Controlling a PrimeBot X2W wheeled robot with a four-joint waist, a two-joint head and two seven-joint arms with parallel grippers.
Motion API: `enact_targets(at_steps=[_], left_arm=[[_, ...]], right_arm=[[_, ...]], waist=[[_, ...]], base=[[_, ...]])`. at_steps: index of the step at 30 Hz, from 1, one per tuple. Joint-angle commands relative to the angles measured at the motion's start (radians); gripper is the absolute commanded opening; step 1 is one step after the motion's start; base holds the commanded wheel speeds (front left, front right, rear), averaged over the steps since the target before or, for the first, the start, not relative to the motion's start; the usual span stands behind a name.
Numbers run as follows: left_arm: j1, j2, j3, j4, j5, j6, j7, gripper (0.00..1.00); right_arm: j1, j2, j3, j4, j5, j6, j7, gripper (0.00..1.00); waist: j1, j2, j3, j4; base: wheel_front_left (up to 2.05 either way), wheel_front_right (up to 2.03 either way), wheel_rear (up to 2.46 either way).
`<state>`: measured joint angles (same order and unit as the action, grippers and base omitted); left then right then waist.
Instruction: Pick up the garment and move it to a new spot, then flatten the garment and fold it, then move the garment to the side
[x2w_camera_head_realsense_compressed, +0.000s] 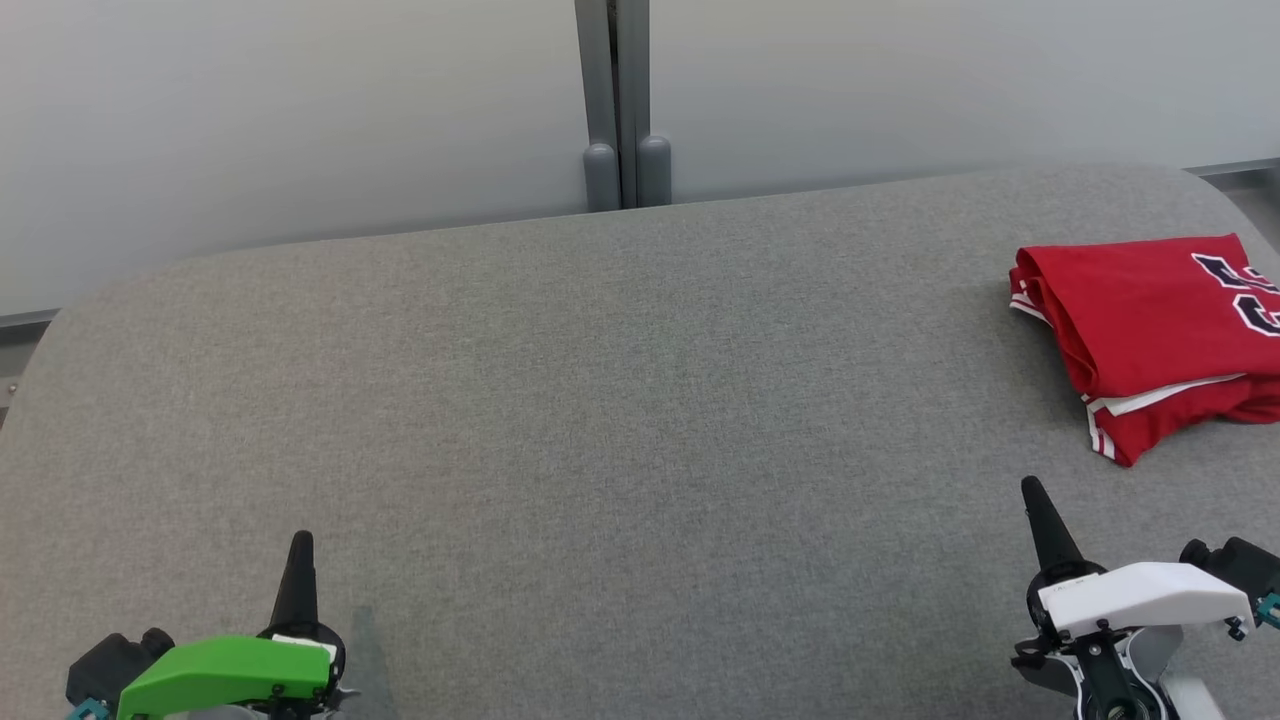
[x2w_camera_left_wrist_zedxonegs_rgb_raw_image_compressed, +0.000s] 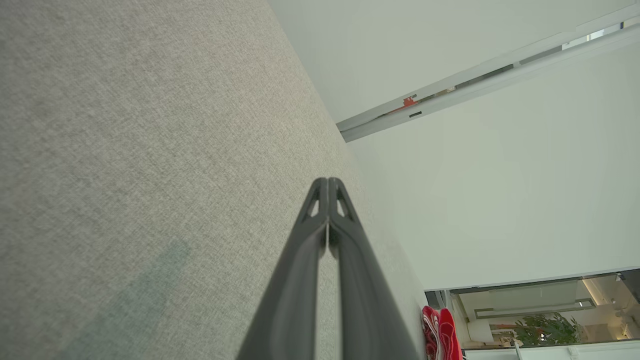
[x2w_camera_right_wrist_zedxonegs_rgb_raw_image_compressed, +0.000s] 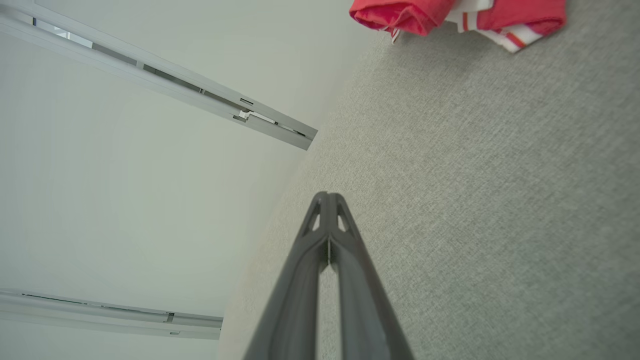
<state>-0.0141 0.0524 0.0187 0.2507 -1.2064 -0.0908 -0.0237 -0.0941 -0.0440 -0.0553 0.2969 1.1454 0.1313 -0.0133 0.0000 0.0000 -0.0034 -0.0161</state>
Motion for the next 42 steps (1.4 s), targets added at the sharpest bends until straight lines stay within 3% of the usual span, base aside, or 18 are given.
enact_targets(at_steps=[1, 42], left_arm=[[-0.03, 0.008, 0.007, -0.01, -0.025, -0.008, 0.007, 0.0], [-0.085, 0.007, 0.069, -0.008, -0.317, -0.034, 0.101, 0.0]], right_arm=[[-0.019, -0.006, -0.006, -0.015, 0.027, 0.0, 0.008, 0.0], [-0.018, -0.008, -0.047, -0.046, 0.356, -0.001, 0.1, 0.0]], waist=[[0.0, 0.0, 0.0, 0.0], [0.0, 0.0, 0.005, 0.011]], base=[[0.0, 0.0, 0.0], [0.0, 0.0, 0.0]])
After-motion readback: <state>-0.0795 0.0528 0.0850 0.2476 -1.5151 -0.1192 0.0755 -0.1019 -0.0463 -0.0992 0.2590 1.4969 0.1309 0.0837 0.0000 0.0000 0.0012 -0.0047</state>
